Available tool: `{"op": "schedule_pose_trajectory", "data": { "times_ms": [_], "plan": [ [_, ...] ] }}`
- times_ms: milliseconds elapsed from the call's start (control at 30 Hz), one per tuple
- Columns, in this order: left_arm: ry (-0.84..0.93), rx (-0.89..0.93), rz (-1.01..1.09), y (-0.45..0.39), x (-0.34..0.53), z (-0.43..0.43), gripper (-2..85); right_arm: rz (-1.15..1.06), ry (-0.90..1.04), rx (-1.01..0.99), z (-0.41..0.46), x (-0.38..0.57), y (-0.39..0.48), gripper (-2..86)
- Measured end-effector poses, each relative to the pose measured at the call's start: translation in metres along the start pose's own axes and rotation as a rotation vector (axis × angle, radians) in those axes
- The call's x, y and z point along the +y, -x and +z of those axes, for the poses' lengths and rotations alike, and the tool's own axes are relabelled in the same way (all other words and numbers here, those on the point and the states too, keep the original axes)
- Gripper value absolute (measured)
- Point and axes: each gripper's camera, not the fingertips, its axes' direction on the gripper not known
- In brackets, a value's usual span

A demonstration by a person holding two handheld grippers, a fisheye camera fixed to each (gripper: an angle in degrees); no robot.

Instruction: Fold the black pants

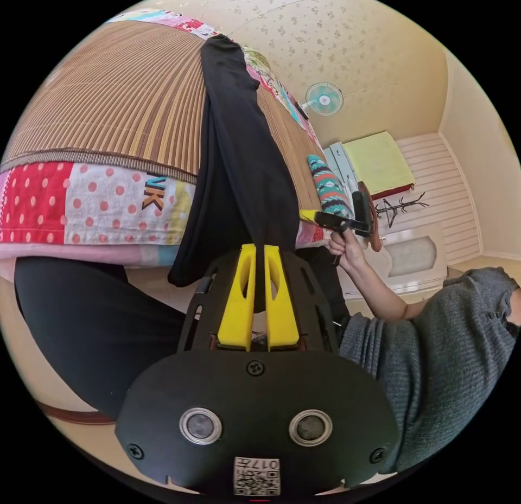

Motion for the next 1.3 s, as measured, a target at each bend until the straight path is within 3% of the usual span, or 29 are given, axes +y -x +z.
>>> {"op": "schedule_pose_trajectory", "data": {
  "times_ms": [167,233,333,400,533,633,667,767,867,1033,1167,1300],
  "plan": [
    [0.08,-0.071,0.021,-0.024,-0.013,0.014,0.7,0.008,0.029,-0.069,0.001,0.017,-0.004,9.3],
    [0.107,-0.067,0.04,-0.032,-0.018,0.016,0.7,-0.009,0.042,-0.084,-0.017,0.019,-0.006,4.1],
    [0.106,0.11,0.119,-0.041,-0.02,0.003,0.5,-0.081,-0.024,-0.243,-0.062,0.023,0.003,2.6],
    [0.013,0.348,0.199,-0.046,-0.014,-0.026,0.3,-0.153,-0.062,-0.3,-0.091,0.029,0.017,2.1],
    [-0.092,0.548,0.237,-0.035,0.001,-0.054,0.2,-0.204,-0.122,-0.355,-0.124,0.042,0.032,1.6],
    [0.03,0.388,0.142,-0.017,0.012,-0.031,0.5,-0.15,-0.035,-0.363,-0.093,0.038,0.02,1.7],
    [0.083,0.257,0.087,-0.013,0.017,-0.014,0.8,-0.142,-0.011,-0.346,-0.084,0.037,0.018,1.7],
    [0.176,-0.021,-0.026,-0.015,0.027,0.028,2.8,-0.109,0.131,-0.173,-0.038,0.032,0.011,2.1],
    [0.094,-0.196,-0.064,-0.032,0.03,0.036,5.9,-0.111,0.165,-0.14,-0.03,0.02,0.006,2.9],
    [-0.071,-0.171,0.019,-0.059,-0.007,0.05,10.0,-0.079,-0.01,-0.135,-0.065,-0.039,-0.005,6.7],
    [-0.154,-0.256,0.019,-0.069,-0.068,0.087,11.1,-0.068,-0.076,-0.077,-0.068,-0.091,-0.01,7.6],
    [-0.104,-0.204,-0.091,-0.057,-0.11,0.138,11.2,0.004,-0.041,-0.261,-0.041,-0.129,-0.03,7.2]
  ]
}}
